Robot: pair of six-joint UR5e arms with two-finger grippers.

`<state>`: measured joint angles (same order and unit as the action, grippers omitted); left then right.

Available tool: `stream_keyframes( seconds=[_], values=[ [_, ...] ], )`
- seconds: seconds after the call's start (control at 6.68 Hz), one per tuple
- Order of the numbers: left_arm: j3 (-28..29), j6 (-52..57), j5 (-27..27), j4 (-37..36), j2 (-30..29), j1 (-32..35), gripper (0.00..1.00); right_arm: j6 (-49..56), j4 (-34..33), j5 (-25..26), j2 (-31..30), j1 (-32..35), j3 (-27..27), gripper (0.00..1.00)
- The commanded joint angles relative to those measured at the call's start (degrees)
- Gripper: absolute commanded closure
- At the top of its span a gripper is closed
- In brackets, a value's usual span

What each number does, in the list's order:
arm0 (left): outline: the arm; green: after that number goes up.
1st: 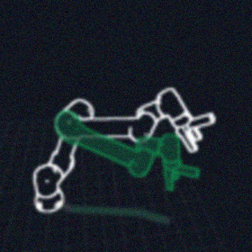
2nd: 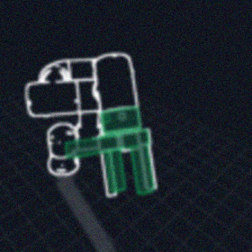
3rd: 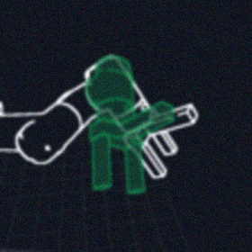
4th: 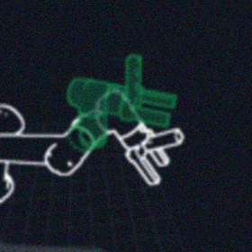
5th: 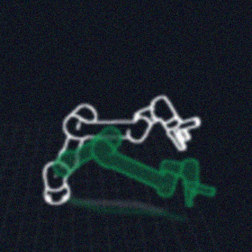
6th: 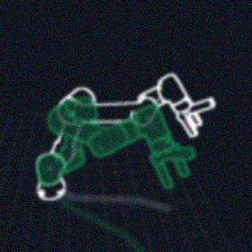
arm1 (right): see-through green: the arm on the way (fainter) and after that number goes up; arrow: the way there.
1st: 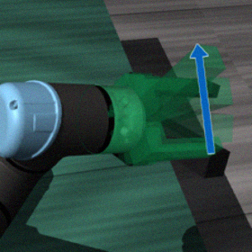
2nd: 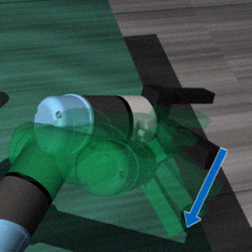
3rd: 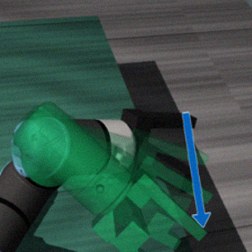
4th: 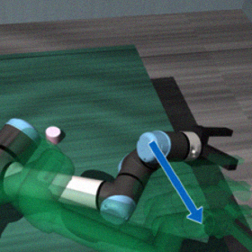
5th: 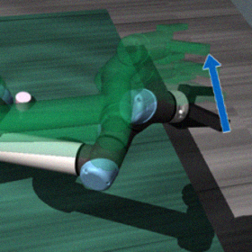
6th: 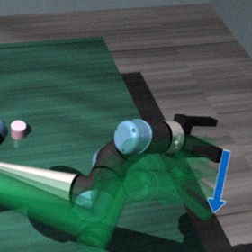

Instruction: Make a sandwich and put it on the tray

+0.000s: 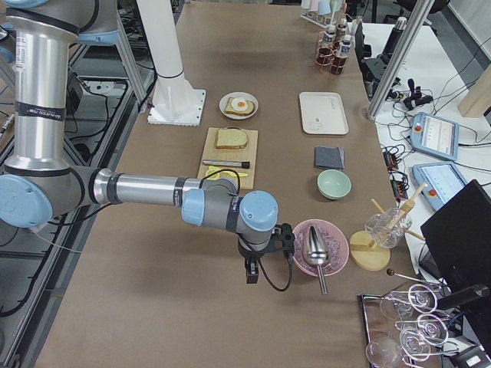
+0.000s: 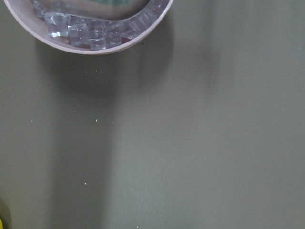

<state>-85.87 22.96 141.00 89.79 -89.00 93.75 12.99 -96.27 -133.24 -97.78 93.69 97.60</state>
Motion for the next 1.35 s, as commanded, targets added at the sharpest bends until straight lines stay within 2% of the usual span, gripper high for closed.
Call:
stream_keyframes(
  seconds=[0.0, 0.15, 0.3, 0.45, 0.6, 0.75, 0.9, 1.2],
  values=[
    [-3.24, -0.81, 0.59, 4.31, -3.71, -0.06, 0.01, 0.36, 5.86, 0.09, 1.1, 0.0, 0.75, 0.0],
    [-5.17, -4.64, 1.03, 9.3, -3.37, -0.06, 0.01, 0.19, 15.49, 1.39, 0.49, -0.09, 1.62, 0.0],
    [-5.89, -7.46, 0.86, 16.92, -3.63, -4.23, 0.01, -1.03, 18.81, 1.84, 0.4, -1.31, 0.59, 0.0],
    [-4.76, -10.1, 0.6, 22.57, -4.42, -7.75, 0.01, -3.04, 19.19, 0.45, 0.66, -2.8, -0.12, 0.0],
    [-6.93, -17.26, 0.59, 23.93, -5.21, -9.7, 0.01, -4.37, 19.71, 0.35, 1.45, -5.51, 0.14, 0.01],
    [-9.64, -26.9, -2.97, 27.77, -4.52, -14.16, 0.01, -12.82, 23.55, -1.21, 1.54, -8.85, 0.4, 0.0],
    [-10.11, -35.35, -6.93, 31.9, -4.08, -18.64, 0.0, -25.17, 30.02, -1.14, 1.72, -14.97, 0.75, 0.0],
    [-15.44, -48.04, -6.62, 32.38, -4.51, -25.59, 0.0, -50.49, 39.28, 2.96, 2.07, -27.09, 4.59, 0.0]
  ],
)
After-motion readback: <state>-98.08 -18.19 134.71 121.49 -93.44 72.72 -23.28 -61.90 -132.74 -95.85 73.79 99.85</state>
